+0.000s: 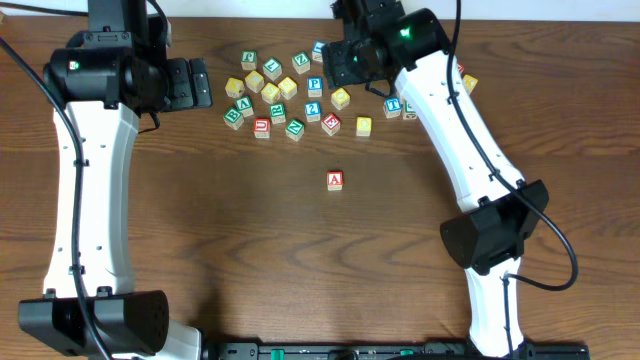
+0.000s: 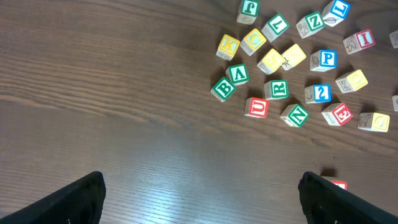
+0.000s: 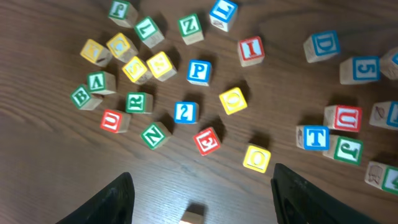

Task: Spell out AI2
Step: 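Raise the right gripper and move it back over the block cluster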

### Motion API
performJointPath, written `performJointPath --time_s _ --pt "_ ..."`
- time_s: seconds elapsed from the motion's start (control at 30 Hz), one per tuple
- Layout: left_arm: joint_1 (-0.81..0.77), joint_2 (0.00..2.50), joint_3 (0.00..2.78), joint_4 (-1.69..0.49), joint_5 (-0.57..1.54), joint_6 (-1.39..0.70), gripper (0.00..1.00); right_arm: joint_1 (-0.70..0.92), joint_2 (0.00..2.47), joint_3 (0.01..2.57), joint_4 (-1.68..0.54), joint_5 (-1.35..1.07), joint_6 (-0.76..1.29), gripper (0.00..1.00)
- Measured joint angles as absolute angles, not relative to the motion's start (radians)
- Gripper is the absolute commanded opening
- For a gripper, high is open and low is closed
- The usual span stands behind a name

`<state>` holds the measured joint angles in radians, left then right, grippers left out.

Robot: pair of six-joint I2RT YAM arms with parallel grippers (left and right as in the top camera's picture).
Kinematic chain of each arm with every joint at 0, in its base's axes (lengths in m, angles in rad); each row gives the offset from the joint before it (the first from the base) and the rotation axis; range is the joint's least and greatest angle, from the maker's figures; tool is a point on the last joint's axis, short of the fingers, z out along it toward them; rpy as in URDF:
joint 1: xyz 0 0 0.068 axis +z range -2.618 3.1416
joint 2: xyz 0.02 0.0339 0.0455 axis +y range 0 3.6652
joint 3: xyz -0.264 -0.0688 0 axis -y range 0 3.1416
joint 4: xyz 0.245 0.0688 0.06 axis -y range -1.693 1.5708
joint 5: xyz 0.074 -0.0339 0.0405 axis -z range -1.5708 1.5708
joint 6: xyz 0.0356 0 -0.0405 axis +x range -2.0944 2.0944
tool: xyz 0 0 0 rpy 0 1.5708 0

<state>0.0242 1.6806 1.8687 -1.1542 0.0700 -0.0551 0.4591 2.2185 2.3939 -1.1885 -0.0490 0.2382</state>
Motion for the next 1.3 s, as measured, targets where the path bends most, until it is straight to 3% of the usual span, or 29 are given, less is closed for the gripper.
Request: performJointPath --time_s 0.43,1.3 --pt "0.024 1.681 1.869 -1.154 0.07 -0.055 0.98 0.366 2.218 2.372 -1.184 -0.033 0.298 0.61" --pt "0.024 1.681 1.869 -1.14 0.07 -0.055 0.98 0.366 2.277 2.36 -1.133 -0.031 0.375 0.61"
